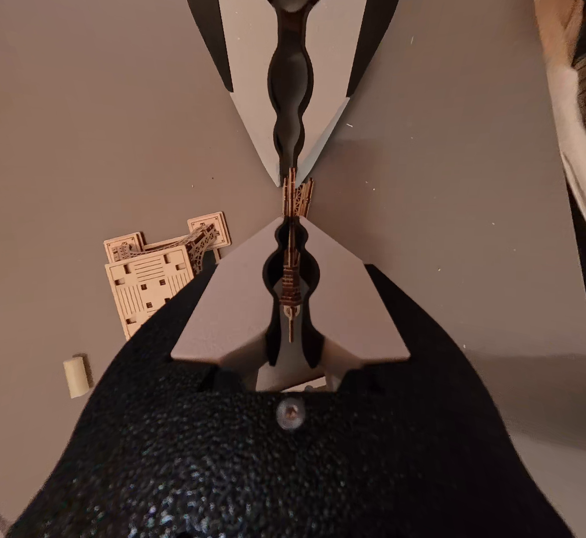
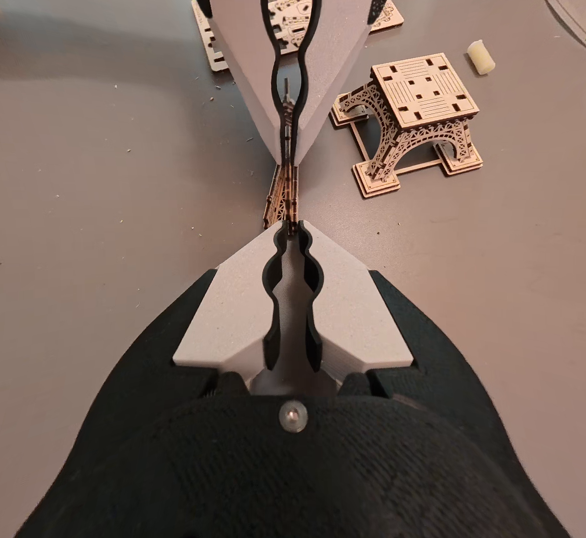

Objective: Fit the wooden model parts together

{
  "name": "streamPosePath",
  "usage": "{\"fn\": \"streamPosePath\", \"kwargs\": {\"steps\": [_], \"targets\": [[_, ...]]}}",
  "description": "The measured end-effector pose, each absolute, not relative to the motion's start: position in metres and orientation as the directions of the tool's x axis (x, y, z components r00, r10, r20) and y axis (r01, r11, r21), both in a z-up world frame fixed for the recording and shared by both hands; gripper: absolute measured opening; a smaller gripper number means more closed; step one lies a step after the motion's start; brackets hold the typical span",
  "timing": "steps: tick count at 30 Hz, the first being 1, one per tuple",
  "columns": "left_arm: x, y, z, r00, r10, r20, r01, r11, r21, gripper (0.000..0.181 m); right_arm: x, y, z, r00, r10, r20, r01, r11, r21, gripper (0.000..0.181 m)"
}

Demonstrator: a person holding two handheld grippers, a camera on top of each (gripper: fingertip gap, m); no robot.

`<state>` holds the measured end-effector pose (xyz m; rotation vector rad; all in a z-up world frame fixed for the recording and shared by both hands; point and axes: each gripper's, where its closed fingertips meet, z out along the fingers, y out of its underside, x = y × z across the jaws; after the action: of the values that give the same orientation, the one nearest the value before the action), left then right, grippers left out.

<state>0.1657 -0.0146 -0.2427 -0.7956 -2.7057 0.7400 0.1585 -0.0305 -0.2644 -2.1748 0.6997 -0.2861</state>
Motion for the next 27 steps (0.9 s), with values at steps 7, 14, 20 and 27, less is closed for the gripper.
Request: {"fn": "streamPosePath", "kwargs": {"steps": [7,14,20,27], "targets": [[0.1686,-0.0142,-0.2471,-0.829,0.557,0.056,0.454,0.727,-0.514,0.0,0.1586,-0.0304,-0.2644,0.82,-0.571,-0.048,-0.397,-0.507,-0.765,0.004],[0.1697,-0.0149,-0.2474,-0.824,0.566,0.028,0.472,0.713,-0.519,0.0,0.1588,-0.0303,-0.2645,0.819,-0.57,-0.064,-0.408,-0.5,-0.764,0.005],[0.1712,-0.0157,-0.2471,-0.802,0.597,0.013,0.516,0.704,-0.489,0.0,0.1592,-0.0301,-0.2646,0.818,-0.572,-0.054,-0.403,-0.504,-0.764,0.005],[0.1719,-0.0152,-0.2482,-0.788,0.614,-0.028,0.555,0.691,-0.464,0.001,0.1591,-0.0301,-0.2645,0.818,-0.572,-0.051,-0.401,-0.505,-0.764,0.004]]}}
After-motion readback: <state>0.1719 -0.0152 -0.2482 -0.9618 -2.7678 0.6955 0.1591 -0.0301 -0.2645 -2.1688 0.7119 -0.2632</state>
